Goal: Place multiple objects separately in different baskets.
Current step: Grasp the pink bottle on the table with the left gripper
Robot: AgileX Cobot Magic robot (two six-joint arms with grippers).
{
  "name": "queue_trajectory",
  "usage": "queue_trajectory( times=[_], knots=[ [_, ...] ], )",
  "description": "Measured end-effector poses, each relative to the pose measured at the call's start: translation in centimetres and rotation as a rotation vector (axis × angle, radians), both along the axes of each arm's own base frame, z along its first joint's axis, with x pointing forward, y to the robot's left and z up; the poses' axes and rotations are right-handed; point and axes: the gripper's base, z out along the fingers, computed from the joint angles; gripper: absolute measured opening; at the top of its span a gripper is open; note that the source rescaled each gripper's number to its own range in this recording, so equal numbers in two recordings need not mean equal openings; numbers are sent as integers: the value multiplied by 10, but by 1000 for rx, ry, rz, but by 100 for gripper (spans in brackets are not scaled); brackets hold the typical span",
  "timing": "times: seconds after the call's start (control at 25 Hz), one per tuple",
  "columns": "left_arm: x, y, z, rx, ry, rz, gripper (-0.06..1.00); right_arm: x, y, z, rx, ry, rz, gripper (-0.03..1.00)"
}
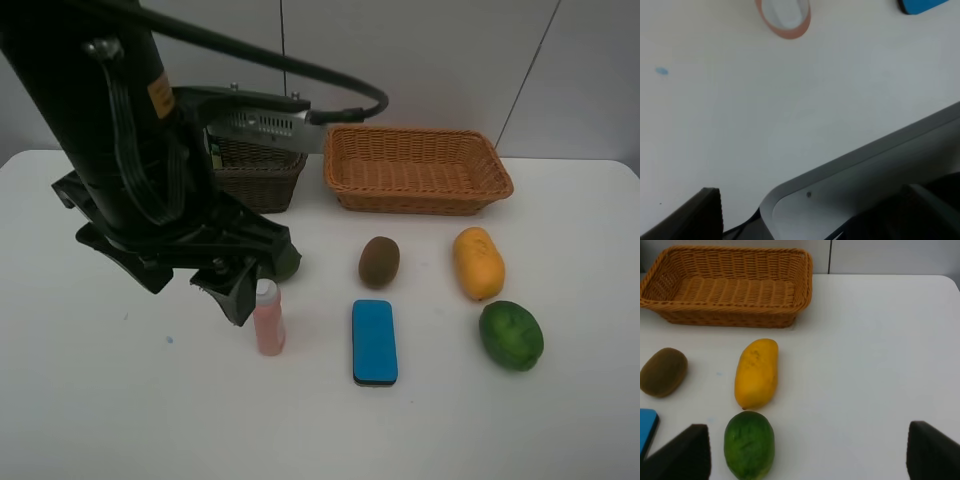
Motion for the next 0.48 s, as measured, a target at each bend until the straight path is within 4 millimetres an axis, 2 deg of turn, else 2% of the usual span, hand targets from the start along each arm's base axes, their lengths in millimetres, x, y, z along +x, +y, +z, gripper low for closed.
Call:
queue_trajectory(
  times=[0.24, 0.48],
  knots=[
    [2, 0, -17, -43, -21, 202, 85, 0, 0, 0, 0, 0, 0, 100],
    [5, -2, -19, -97, -46, 314, 85, 0, 0, 0, 0, 0, 0, 100]
  ],
)
